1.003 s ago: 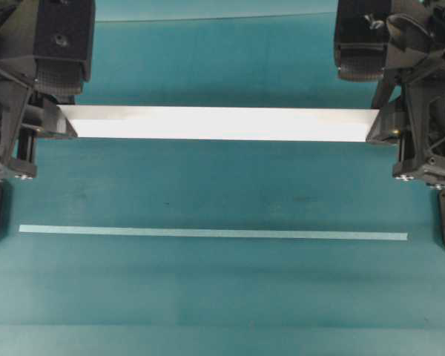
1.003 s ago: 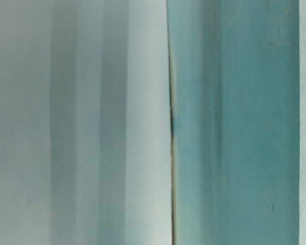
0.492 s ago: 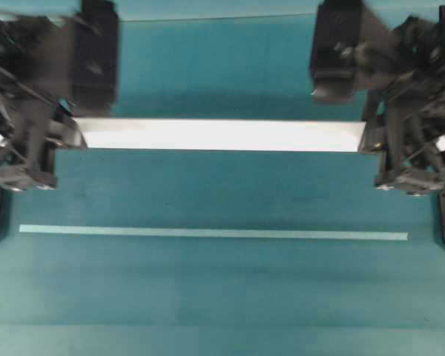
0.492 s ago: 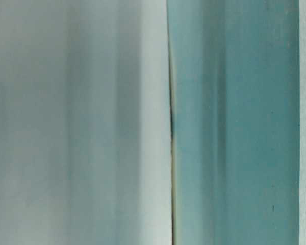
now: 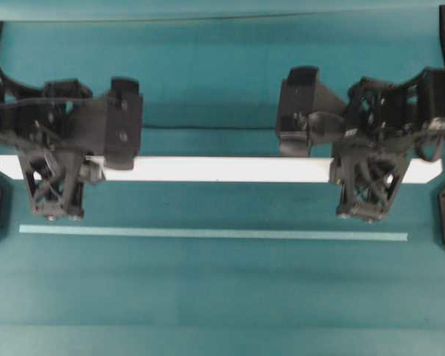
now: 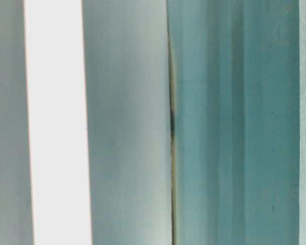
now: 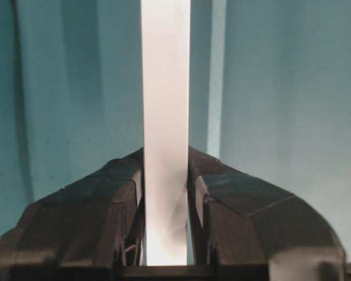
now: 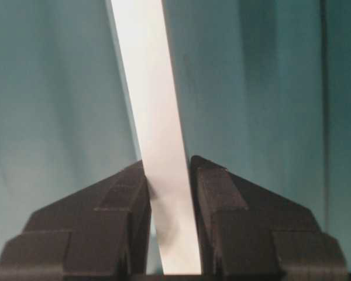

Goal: Lift a wooden board with both hands.
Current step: 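Lower the held board with both grippers toward the table front, then set the board down on the table with both grippers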

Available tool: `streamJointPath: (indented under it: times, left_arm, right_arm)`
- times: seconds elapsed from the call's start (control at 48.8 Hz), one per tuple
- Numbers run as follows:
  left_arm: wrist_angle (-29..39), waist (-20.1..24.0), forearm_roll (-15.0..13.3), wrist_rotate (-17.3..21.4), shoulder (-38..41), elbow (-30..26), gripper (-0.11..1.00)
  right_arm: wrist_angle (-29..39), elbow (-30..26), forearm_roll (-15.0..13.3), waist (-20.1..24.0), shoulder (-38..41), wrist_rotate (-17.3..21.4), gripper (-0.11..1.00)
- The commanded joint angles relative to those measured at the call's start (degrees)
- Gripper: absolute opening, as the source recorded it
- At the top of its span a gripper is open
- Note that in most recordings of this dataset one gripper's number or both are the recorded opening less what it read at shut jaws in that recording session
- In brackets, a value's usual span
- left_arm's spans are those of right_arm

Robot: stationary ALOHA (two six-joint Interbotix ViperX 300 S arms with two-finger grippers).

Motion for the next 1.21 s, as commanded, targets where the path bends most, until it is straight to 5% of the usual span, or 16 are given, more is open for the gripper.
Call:
streamJointPath:
  times: [0.0, 0.512, 1.188]
  left_arm:
    - [-2.29, -0.53, -0.18, 0.18, -0.88, 1.93, 0.17]
    - [-18.81, -0.53, -0.18, 0.35, 5.27, 13.54, 0.17]
    - [-32.08, -1.85, -0.26, -0.18, 12.66, 19.16, 0.17]
  right_arm:
    - [-1.85, 2.29, -0.26, -0.18, 0.0, 0.09, 0.21]
    - [-15.21, 11.78, 1.05, 0.0, 5.63, -2.02, 0.21]
    - [-29.88, 19.6, 4.04, 2.29, 13.18, -2.64, 0.21]
